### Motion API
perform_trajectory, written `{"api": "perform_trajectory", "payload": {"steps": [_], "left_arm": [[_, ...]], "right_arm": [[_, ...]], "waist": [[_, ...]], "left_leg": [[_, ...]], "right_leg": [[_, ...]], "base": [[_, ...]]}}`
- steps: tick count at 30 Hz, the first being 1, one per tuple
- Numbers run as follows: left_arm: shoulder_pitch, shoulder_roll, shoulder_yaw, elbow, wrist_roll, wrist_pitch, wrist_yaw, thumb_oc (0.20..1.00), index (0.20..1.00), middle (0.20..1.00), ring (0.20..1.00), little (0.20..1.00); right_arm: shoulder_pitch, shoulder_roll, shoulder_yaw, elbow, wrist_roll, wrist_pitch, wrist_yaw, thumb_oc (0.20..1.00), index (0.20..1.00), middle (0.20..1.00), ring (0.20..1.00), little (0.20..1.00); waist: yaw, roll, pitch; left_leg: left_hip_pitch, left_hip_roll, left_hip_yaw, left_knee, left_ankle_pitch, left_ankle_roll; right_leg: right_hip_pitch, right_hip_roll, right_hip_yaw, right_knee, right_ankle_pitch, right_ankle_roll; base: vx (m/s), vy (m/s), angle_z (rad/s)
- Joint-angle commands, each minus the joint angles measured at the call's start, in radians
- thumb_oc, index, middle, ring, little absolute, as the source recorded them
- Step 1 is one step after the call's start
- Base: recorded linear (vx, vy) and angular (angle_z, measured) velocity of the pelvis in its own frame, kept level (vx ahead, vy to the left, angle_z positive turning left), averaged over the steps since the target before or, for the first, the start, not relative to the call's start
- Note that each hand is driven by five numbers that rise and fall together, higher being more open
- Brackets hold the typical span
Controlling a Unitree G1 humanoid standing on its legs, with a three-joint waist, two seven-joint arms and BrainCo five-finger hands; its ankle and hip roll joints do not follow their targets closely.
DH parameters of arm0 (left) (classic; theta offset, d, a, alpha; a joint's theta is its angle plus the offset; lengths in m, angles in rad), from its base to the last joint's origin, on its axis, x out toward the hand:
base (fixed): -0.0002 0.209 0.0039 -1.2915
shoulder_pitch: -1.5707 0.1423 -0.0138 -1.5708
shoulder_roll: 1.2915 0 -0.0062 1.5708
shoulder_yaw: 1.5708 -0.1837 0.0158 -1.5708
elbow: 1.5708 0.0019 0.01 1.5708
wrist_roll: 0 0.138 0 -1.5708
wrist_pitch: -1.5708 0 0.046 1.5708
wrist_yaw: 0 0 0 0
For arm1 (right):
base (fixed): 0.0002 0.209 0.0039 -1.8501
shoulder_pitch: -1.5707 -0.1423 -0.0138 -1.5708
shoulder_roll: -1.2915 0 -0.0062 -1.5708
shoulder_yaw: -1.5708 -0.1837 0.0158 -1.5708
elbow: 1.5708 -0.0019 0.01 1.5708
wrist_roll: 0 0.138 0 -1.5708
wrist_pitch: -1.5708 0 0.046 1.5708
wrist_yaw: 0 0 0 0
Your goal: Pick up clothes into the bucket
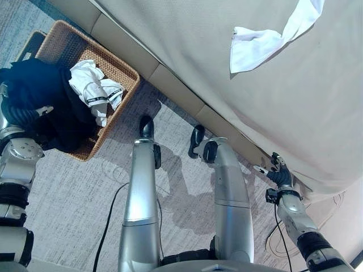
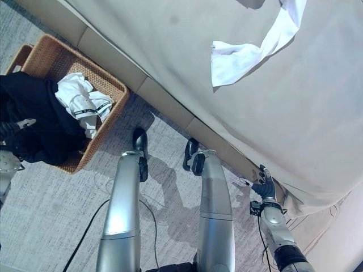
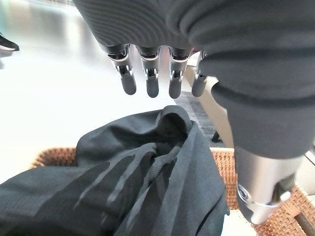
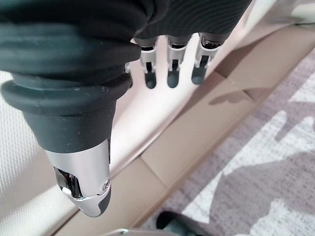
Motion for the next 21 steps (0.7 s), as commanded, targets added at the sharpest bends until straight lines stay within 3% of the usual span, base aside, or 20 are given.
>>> {"api": "perform_trajectory", "payload": {"steps": [1, 8, 16, 17, 18, 21], "left_arm": [[0.037, -0.025, 0.067, 0.025, 0.035, -0.003, 0.001, 1.0, 1.0, 1.0, 1.0, 1.0], [0.215, -0.204, 0.129, -0.048, 0.007, -0.024, -0.042, 1.0, 1.0, 1.0, 1.0, 1.0], [0.291, -0.357, 0.11, -0.001, -0.065, -0.067, -0.103, 1.0, 1.0, 1.0, 1.0, 1.0], [0.304, -0.399, 0.105, 0.003, -0.107, -0.089, -0.128, 1.0, 1.0, 1.0, 1.0, 1.0], [0.294, -0.452, 0.091, 0.039, -0.164, -0.12, -0.152, 1.0, 1.0, 1.0, 1.0, 1.0], [0.303, -0.493, 0.102, 0.043, -0.237, -0.152, -0.172, 1.0, 1.0, 1.0, 1.0, 1.0]], "right_arm": [[0.034, -0.025, -0.008, 0.009, -0.001, 0.018, 0.003, 1.0, 1.0, 1.0, 1.0, 1.0], [0.002, -0.009, -0.033, 0.04, -0.037, 0.048, -0.003, 1.0, 1.0, 1.0, 1.0, 1.0], [-0.028, -0.012, -0.059, 0.09, -0.075, 0.066, -0.011, 1.0, 1.0, 1.0, 1.0, 1.0], [-0.033, -0.011, -0.074, 0.108, -0.082, 0.067, -0.013, 1.0, 1.0, 1.0, 1.0, 1.0], [-0.047, -0.009, -0.086, 0.13, -0.089, 0.063, -0.016, 1.0, 1.0, 1.0, 1.0, 1.0], [-0.039, -0.007, -0.102, 0.14, -0.089, 0.062, -0.014, 1.0, 1.0, 1.0, 1.0, 1.0]], "waist": [[0.018, 0.019, -0.017], [0.046, 0.084, -0.017], [0.051, 0.139, -0.017], [0.052, 0.155, -0.017], [0.052, 0.173, -0.017], [0.051, 0.184, -0.017]], "left_leg": [[0.095, 0.002, 0.004, -0.079, -0.014, 0.018], [0.292, 0.008, 0.021, -0.269, 0.04, 0.017], [0.546, 0.007, 0.027, -0.492, 0.12, 0.0], [0.616, 0.01, 0.03, -0.543, 0.136, -0.007], [0.676, 0.019, 0.03, -0.611, 0.191, -0.012], [0.754, 0.023, 0.029, -0.657, 0.202, -0.019]], "right_leg": [[0.067, -0.006, 0.065, -0.196, 0.156, 0.077], [0.232, 0.0, 0.063, -0.317, 0.169, 0.067], [0.473, 0.02, 0.037, -0.465, 0.183, 0.062], [0.539, 0.023, 0.03, -0.501, 0.187, 0.061], [0.594, 0.03, 0.019, -0.551, 0.226, 0.053], [0.667, 0.038, 0.013, -0.593, 0.23, 0.052]], "base": [[-0.04, -0.034, -0.04], [-0.05, -0.026, -0.01], [-0.02, -0.057, -0.03], [-0.06, -0.072, 0.0], [-0.06, -0.072, 0.02], [-0.01, -0.061, -0.02]]}}
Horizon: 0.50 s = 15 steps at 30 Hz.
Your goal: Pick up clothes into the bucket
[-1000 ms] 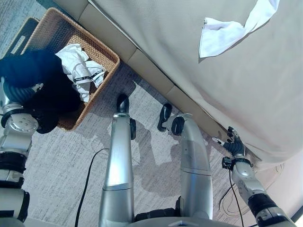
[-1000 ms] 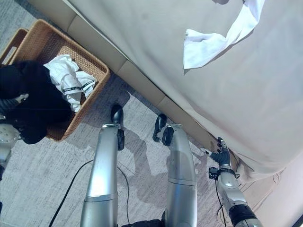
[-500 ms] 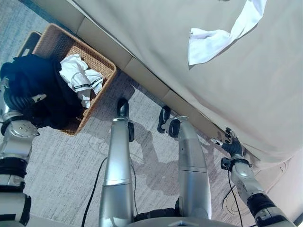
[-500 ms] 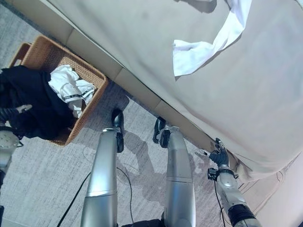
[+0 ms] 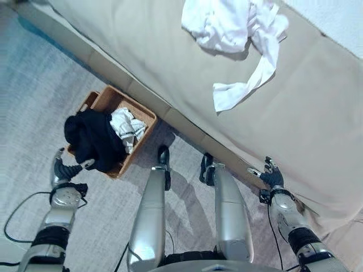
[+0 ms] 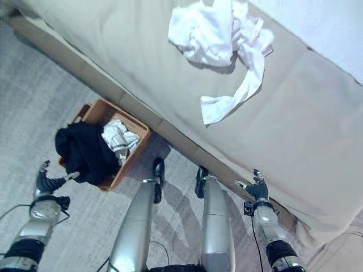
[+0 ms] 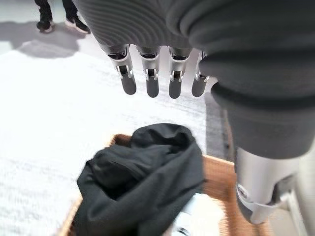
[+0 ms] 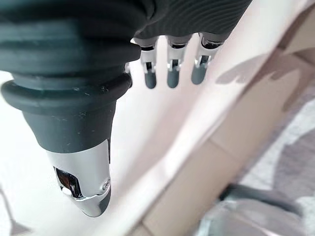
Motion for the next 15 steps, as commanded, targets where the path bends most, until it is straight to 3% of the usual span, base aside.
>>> {"api": "perform_trajectory", "payload": {"steps": [1, 5, 7, 9, 10, 15], "left_arm": [[0.015, -0.05, 0.0, 0.045, -0.151, -0.086, -0.047, 1.0, 1.0, 1.0, 1.0, 1.0], [0.038, -0.126, 0.009, 0.051, -0.282, -0.138, -0.113, 1.0, 1.0, 1.0, 1.0, 1.0], [0.06, -0.173, 0.013, 0.045, -0.354, -0.16, -0.152, 1.0, 1.0, 1.0, 1.0, 1.0], [0.059, -0.205, -0.007, 0.087, -0.335, -0.159, -0.171, 1.0, 1.0, 1.0, 1.0, 1.0], [0.061, -0.204, -0.045, 0.119, -0.238, -0.157, -0.169, 1.0, 1.0, 1.0, 1.0, 1.0], [0.088, -0.194, -0.086, 0.14, -0.108, -0.15, -0.191, 1.0, 1.0, 1.0, 1.0, 1.0]], "right_arm": [[0.041, -0.065, -0.044, 0.009, -0.022, -0.005, -0.013, 1.0, 1.0, 1.0, 1.0, 1.0], [0.064, -0.045, -0.062, 0.036, -0.035, -0.014, -0.005, 1.0, 1.0, 1.0, 1.0, 1.0], [0.09, -0.03, -0.074, 0.037, -0.037, -0.021, -0.002, 1.0, 1.0, 1.0, 1.0, 1.0], [0.107, -0.011, -0.082, 0.052, -0.03, -0.032, 0.0, 1.0, 1.0, 1.0, 1.0, 1.0], [0.114, -0.007, -0.076, 0.061, -0.037, -0.035, 0.008, 1.0, 1.0, 1.0, 1.0, 1.0], [0.133, -0.01, -0.079, 0.045, -0.034, -0.047, 0.039, 1.0, 1.0, 1.0, 1.0, 1.0]], "waist": [[-0.019, 0.066, -0.015], [-0.019, 0.073, -0.022], [-0.016, 0.077, -0.059], [-0.017, 0.078, -0.094], [-0.017, 0.076, -0.123], [-0.017, 0.075, -0.183]], "left_leg": [[0.086, 0.003, -0.023, -0.117, 0.052, 0.001], [0.227, 0.013, -0.026, -0.19, 0.064, -0.009], [0.275, 0.02, -0.03, -0.233, 0.074, -0.013], [0.324, 0.028, -0.029, -0.273, 0.08, -0.019], [0.369, 0.031, -0.024, -0.296, 0.074, -0.022], [0.431, 0.031, -0.013, -0.324, 0.065, -0.025]], "right_leg": [[0.104, 0.011, 0.001, -0.193, 0.135, 0.038], [0.243, 0.03, -0.011, -0.273, 0.146, 0.035], [0.289, 0.042, -0.019, -0.319, 0.157, 0.035], [0.339, 0.052, -0.024, -0.366, 0.165, 0.034], [0.385, 0.058, -0.028, -0.409, 0.171, 0.036], [0.463, 0.069, -0.031, -0.505, 0.199, 0.042]], "base": [[0.01, -0.063, -0.03], [0.04, -0.108, -0.03], [0.08, -0.097, 0.02], [0.11, -0.103, -0.02], [0.09, -0.066, -0.02], [0.11, -0.034, -0.06]]}}
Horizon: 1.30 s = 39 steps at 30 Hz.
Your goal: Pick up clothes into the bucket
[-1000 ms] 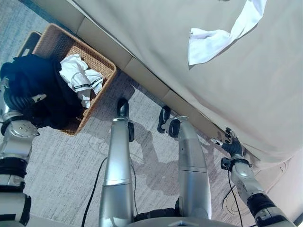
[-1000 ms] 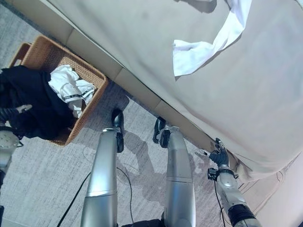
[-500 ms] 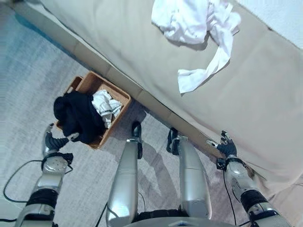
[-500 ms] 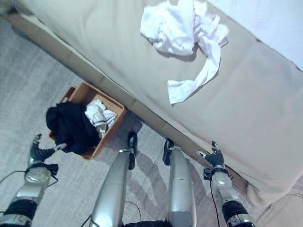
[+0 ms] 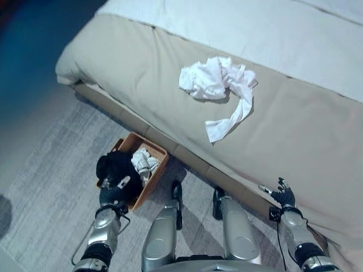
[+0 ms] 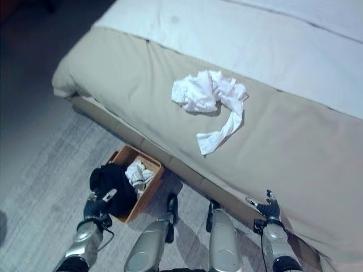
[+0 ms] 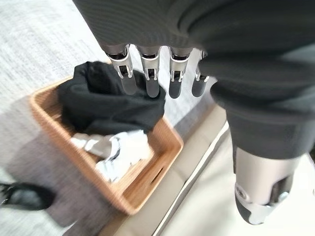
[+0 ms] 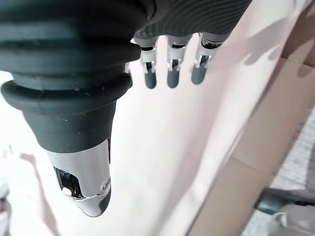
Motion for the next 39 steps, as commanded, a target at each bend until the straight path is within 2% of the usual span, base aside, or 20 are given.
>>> {"api": "perform_trajectory", "payload": {"steps": [1, 3, 5, 8, 11, 14, 17, 19, 22, 23, 29, 36, 39], "left_arm": [[-0.013, 0.051, -0.004, 0.032, 0.11, -0.036, -0.012, 1.0, 1.0, 1.0, 1.0, 1.0], [0.001, 0.049, -0.012, 0.034, 0.146, -0.036, -0.017, 1.0, 1.0, 1.0, 1.0, 1.0], [0.015, 0.066, -0.044, 0.021, 0.249, -0.034, -0.024, 1.0, 1.0, 1.0, 1.0, 1.0], [0.036, 0.069, -0.029, 0.018, 0.257, -0.034, -0.028, 1.0, 1.0, 1.0, 1.0, 1.0], [0.049, 0.059, -0.022, 0.016, 0.279, -0.037, -0.024, 1.0, 1.0, 1.0, 1.0, 1.0], [0.071, 0.083, -0.048, -0.039, 0.377, -0.04, -0.02, 1.0, 1.0, 1.0, 1.0, 1.0], [0.088, 0.105, -0.077, -0.066, 0.431, -0.047, -0.027, 1.0, 1.0, 1.0, 1.0, 1.0], [0.11, 0.112, -0.098, -0.061, 0.453, -0.046, -0.036, 1.0, 1.0, 1.0, 1.0, 1.0], [0.12, 0.115, -0.108, -0.063, 0.458, -0.051, -0.04, 1.0, 1.0, 1.0, 1.0, 1.0], [0.122, 0.124, -0.132, -0.06, 0.458, -0.052, -0.043, 1.0, 1.0, 1.0, 1.0, 1.0], [0.117, 0.122, -0.168, -0.026, 0.443, -0.043, -0.043, 1.0, 1.0, 1.0, 1.0, 1.0], [0.109, 0.105, -0.187, -0.001, 0.364, -0.032, -0.001, 1.0, 1.0, 1.0, 1.0, 1.0], [0.089, 0.102, -0.219, -0.018, 0.332, -0.035, 0.017, 1.0, 1.0, 1.0, 1.0, 1.0]], "right_arm": [[-0.01, -0.02, -0.013, -0.028, 0.001, -0.051, 0.031, 1.0, 1.0, 1.0, 1.0, 1.0], [-0.004, -0.019, -0.017, -0.043, 0.015, -0.056, 0.045, 1.0, 1.0, 1.0, 1.0, 1.0], [0.003, -0.02, -0.026, -0.074, 0.048, -0.065, 0.07, 1.0, 1.0, 1.0, 1.0, 1.0], [0.011, -0.021, -0.034, -0.107, 0.073, -0.074, 0.087, 1.0, 1.0, 1.0, 1.0, 1.0], [0.013, -0.043, -0.033, -0.192, -0.016, -0.078, 0.061, 1.0, 1.0, 1.0, 1.0, 1.0], [-0.015, -0.14, -0.016, -0.375, -0.307, -0.043, -0.014, 1.0, 1.0, 1.0, 1.0, 1.0], [-0.035, -0.178, -0.019, -0.432, -0.348, -0.05, -0.028, 1.0, 1.0, 1.0, 1.0, 1.0], [-0.09, -0.237, -0.013, -0.483, -0.453, -0.036, -0.057, 1.0, 1.0, 1.0, 1.0, 1.0], [-0.143, -0.286, 0.0, -0.473, -0.511, -0.031, -0.078, 1.0, 1.0, 1.0, 1.0, 1.0], [-0.229, -0.35, 0.03, -0.452, -0.551, -0.023, -0.099, 1.0, 1.0, 1.0, 1.0, 1.0], [-0.427, -0.414, 0.125, -0.366, -0.563, -0.01, -0.13, 1.0, 1.0, 1.0, 1.0, 1.0], [-0.669, -0.474, 0.266, -0.233, -0.547, 0.015, -0.153, 1.0, 1.0, 1.0, 1.0, 1.0], [-0.846, -0.505, 0.375, -0.154, -0.539, 0.027, -0.155, 1.0, 1.0, 1.0, 1.0, 1.0]], "waist": [[-0.005, -0.043, -0.039], [-0.001, -0.045, -0.057], [0.002, -0.044, -0.081], [0.007, -0.046, -0.108], [0.012, -0.044, -0.132], [0.019, -0.038, -0.131], [0.019, -0.032, -0.134], [0.027, -0.024, -0.124], [0.031, -0.016, -0.114], [0.04, -0.009, -0.097], [0.065, -0.001, -0.056], [0.1, -0.023, 0.01], [0.121, -0.038, 0.058]], "left_leg": [[0.031, -0.049, 0.003, 0.045, -0.042, 0.009], [0.053, -0.048, 0.01, 0.04, -0.049, 0.008], [0.083, -0.046, 0.02, 0.025, -0.055, 0.007], [0.113, -0.043, 0.026, 0.01, -0.062, 0.007], [0.136, -0.046, 0.026, 0.002, -0.068, 0.01], [0.151, -0.048, 0.022, -0.002, -0.078, 0.013], [0.153, -0.05, 0.018, -0.01, -0.075, 0.017], [0.149, -0.055, 0.016, -0.015, -0.073, 0.022], [0.139, -0.06, 0.014, -0.01, -0.075, 0.026], [0.12, -0.065, 0.011, -0.001, -0.076, 0.031], [0.039, -0.083, 0.001, 0.062, -0.085, 0.043], [-0.07, -0.092, -0.011, 0.159, -0.1, 0.055], [-0.141, -0.101, -0.02, 0.212, -0.106, 0.061]], "right_leg": [[0.138, -0.02, 0.014, -0.293, 0.177, 0.067], [0.173, -0.016, 0.014, -0.326, 0.184, 0.069], [0.217, -0.014, 0.012, -0.367, 0.192, 0.072], [0.259, -0.014, 0.008, -0.405, 0.196, 0.076], [0.293, -0.015, 0.002, -0.423, 0.196, 0.078], [0.31, -0.017, -0.005, -0.421, 0.187, 0.078], [0.306, -0.019, -0.011, -0.419, 0.187, 0.079], [0.297, -0.023, -0.012, -0.409, 0.183, 0.08], [0.281, -0.026, -0.009, -0.391, 0.179, 0.081], [0.25, -0.031, -0.005, -0.36, 0.174, 0.082], [0.151, -0.042, 0.004, -0.268, 0.161, 0.079], [0.054, -0.073, 0.002, -0.164, 0.146, 0.08], [-0.008, -0.091, 0.0, -0.112, 0.143, 0.082]], "base": [[0.12, -0.025, -0.07], [0.11, -0.024, -0.06], [0.11, -0.004, -0.02], [0.13, -0.008, -0.02], [0.11, 0.002, -0.01], [0.07, 0.009, 0.01], [0.02, 0.022, 0.01], [0.01, 0.042, 0.04], [-0.02, 0.068, 0.01], [-0.05, 0.091, 0.02], [-0.05, 0.075, 0.05], [-0.04, 0.06, 0.07], [-0.07, 0.067, 0.16]]}}
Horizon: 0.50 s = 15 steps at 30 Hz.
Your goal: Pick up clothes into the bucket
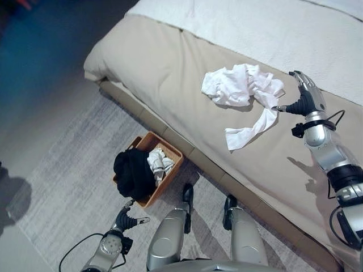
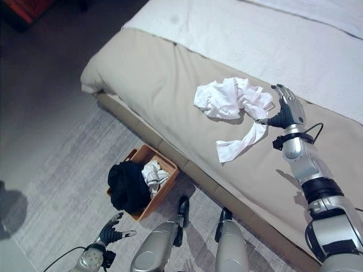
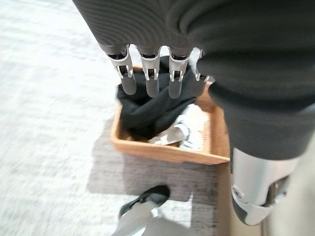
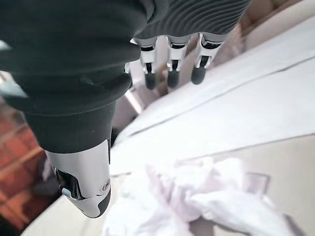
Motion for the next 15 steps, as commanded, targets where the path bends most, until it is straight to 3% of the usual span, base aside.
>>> {"api": "perform_trajectory", "payload": {"steps": [1, 7, 14, 15], "left_arm": [[-0.013, 0.021, -0.02, -0.046, -0.061, -0.022, 0.044, 1.0, 1.0, 1.0, 1.0, 1.0], [-0.049, 0.022, -0.086, -0.109, -0.112, -0.038, 0.06, 1.0, 1.0, 1.0, 1.0, 1.0], [-0.095, 0.017, -0.155, -0.116, -0.168, -0.044, 0.072, 1.0, 1.0, 1.0, 1.0, 1.0], [-0.093, 0.013, -0.158, -0.112, -0.184, -0.043, 0.075, 1.0, 1.0, 1.0, 1.0, 1.0]], "right_arm": [[-0.185, -0.068, 0.113, 0.045, 0.005, 0.006, -0.04, 1.0, 1.0, 1.0, 1.0, 1.0], [-0.419, -0.059, 0.256, 0.267, 0.023, 0.036, -0.061, 1.0, 1.0, 1.0, 1.0, 1.0], [-0.562, -0.057, 0.333, 0.497, 0.028, 0.073, -0.095, 1.0, 1.0, 1.0, 1.0, 1.0], [-0.568, -0.06, 0.34, 0.515, 0.029, 0.077, -0.099, 1.0, 1.0, 1.0, 1.0, 1.0]], "waist": [[0.018, -0.054, 0.023], [0.066, -0.063, 0.088], [0.115, -0.046, 0.09], [0.124, -0.045, 0.09]], "left_leg": [[-0.041, -0.045, 0.009, 0.177, -0.131, 0.048], [-0.141, -0.061, -0.014, 0.244, -0.135, 0.054], [-0.27, -0.096, -0.073, 0.262, -0.115, 0.055], [-0.266, -0.099, -0.08, 0.267, -0.143, 0.053]], "right_leg": [[0.045, -0.041, 0.023, -0.085, 0.105, 0.06], [-0.035, -0.071, 0.004, -0.016, 0.098, 0.062], [-0.139, -0.113, -0.057, 0.038, 0.091, 0.066], [-0.135, -0.115, -0.055, 0.05, 0.061, 0.074]], "base": [[-0.04, 0.028, 0.12], [-0.06, 0.024, 0.15], [0.0, 0.0, 0.32], [0.09, -0.027, 0.39]]}}
